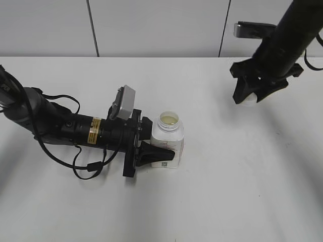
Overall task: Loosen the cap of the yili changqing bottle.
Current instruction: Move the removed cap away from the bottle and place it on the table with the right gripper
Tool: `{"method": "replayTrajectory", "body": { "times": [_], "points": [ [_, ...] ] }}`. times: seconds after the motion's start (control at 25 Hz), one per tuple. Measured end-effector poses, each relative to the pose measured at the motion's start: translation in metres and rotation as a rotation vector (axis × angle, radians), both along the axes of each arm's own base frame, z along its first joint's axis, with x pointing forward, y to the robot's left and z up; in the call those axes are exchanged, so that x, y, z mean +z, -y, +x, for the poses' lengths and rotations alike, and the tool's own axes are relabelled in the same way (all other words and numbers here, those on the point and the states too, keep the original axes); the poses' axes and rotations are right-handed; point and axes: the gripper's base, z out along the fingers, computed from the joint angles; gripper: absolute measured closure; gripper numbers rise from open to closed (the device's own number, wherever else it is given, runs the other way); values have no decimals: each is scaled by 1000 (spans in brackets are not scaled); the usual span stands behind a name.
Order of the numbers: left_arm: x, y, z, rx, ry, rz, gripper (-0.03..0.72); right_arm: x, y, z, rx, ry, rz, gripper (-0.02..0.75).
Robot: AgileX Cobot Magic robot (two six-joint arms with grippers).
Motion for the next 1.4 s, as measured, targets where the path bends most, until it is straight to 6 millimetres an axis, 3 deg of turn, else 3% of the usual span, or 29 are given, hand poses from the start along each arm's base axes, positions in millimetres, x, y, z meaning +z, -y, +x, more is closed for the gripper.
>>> {"method": "replayTrajectory", "body": {
  "times": [0.32,0.6,1.28,1.4],
  "points": [
    [0,0,0,2,0,-1,337,-55,37,-31,-127,-51,-48,352],
    [0,0,0,2,-2,-1,337,-79,59,-45,-201,-40,-76,352],
    [0,0,1,12,-3,-4,341,-82,62,-44,-212,8,-90,351],
    [0,1,1,12,-3,-5,342,-82,62,-44,-212,8,-90,297]
  ]
}}
